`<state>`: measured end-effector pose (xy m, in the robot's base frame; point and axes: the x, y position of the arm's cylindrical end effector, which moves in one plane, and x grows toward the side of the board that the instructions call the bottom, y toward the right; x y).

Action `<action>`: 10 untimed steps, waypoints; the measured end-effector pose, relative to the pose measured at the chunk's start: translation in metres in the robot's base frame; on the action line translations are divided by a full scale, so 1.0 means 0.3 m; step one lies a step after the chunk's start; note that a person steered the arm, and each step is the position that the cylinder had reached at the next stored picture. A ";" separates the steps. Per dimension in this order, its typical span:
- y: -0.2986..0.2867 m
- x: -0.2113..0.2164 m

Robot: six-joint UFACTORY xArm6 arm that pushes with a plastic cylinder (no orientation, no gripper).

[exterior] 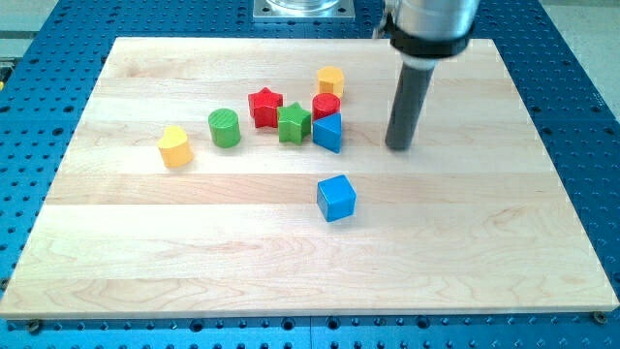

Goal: Keep the blue blocks in a diagonal line

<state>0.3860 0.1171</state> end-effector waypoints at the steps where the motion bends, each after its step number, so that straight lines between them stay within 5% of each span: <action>1: -0.028 -0.124; 3: -0.208 -0.095; 7: -0.226 0.327; 8: -0.368 0.338; 10: -0.475 0.105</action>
<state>0.4175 -0.0253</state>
